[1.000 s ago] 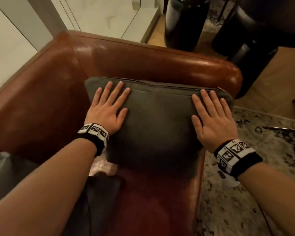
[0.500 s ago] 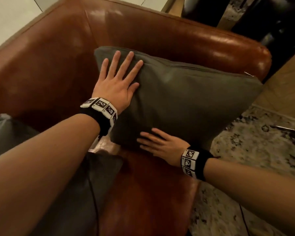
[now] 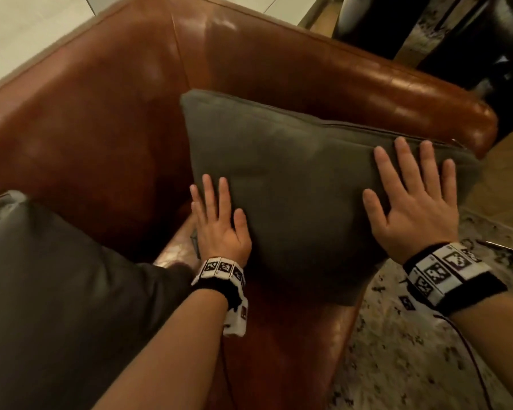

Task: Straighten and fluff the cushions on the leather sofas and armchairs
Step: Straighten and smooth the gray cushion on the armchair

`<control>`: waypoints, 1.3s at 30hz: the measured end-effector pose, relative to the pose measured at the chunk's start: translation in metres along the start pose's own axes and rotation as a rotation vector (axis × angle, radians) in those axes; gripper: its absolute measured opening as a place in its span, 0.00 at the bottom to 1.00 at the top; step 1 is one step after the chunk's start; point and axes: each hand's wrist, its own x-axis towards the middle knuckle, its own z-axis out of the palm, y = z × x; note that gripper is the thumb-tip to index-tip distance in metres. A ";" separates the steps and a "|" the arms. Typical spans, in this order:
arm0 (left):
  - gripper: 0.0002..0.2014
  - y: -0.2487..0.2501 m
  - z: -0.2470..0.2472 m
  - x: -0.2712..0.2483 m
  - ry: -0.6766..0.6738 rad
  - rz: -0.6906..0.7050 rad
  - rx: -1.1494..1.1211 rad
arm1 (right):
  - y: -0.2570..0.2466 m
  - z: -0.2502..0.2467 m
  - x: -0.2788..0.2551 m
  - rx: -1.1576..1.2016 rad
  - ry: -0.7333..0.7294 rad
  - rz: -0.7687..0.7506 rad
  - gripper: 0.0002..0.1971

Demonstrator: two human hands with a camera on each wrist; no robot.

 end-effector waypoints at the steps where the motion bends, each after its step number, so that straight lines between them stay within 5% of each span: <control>1: 0.30 -0.001 0.006 -0.008 0.032 -0.147 -0.133 | 0.001 0.000 0.000 0.006 -0.008 -0.003 0.33; 3: 0.27 0.005 0.021 -0.024 0.083 -0.471 -0.362 | 0.001 0.000 0.000 0.012 -0.018 -0.004 0.33; 6: 0.22 0.011 0.025 -0.038 -0.062 -0.819 -0.515 | -0.002 -0.001 -0.001 0.009 -0.016 -0.013 0.32; 9: 0.25 0.012 0.009 -0.034 -0.046 -0.944 -0.498 | -0.004 -0.008 -0.004 0.025 -0.022 -0.002 0.32; 11: 0.27 0.031 -0.020 -0.024 0.086 -0.637 -0.414 | -0.015 -0.015 -0.008 0.068 0.015 0.029 0.32; 13: 0.28 0.062 -0.049 -0.007 0.081 -0.114 -0.332 | -0.045 -0.019 -0.009 0.127 0.077 -0.044 0.30; 15: 0.27 0.097 -0.066 0.023 -0.052 0.305 -0.283 | -0.085 -0.016 -0.003 0.172 0.021 -0.235 0.32; 17: 0.27 0.109 -0.067 0.059 -0.232 0.477 -0.153 | -0.113 -0.006 0.009 0.107 -0.152 -0.396 0.36; 19: 0.27 0.090 -0.060 0.093 -0.356 0.532 0.131 | -0.104 0.002 0.026 0.051 -0.156 -0.373 0.34; 22: 0.28 0.042 -0.065 0.128 -0.361 0.578 0.477 | -0.045 -0.001 0.028 0.071 -0.043 -0.096 0.31; 25: 0.28 0.037 -0.082 0.149 -0.378 0.514 0.542 | 0.012 -0.010 0.017 0.073 -0.022 0.051 0.31; 28: 0.29 0.058 -0.082 0.145 -0.388 0.574 0.529 | 0.005 -0.018 0.013 0.086 0.010 0.062 0.32; 31: 0.30 0.065 -0.075 0.144 -0.450 0.631 0.554 | -0.046 -0.009 0.003 0.091 0.099 -0.271 0.31; 34: 0.29 0.063 -0.069 0.154 -0.469 0.538 0.542 | -0.084 0.033 -0.020 -0.009 0.067 -0.652 0.30; 39: 0.28 0.062 -0.069 0.159 -0.502 0.511 0.568 | -0.046 0.092 -0.087 -0.479 -0.202 -1.122 0.34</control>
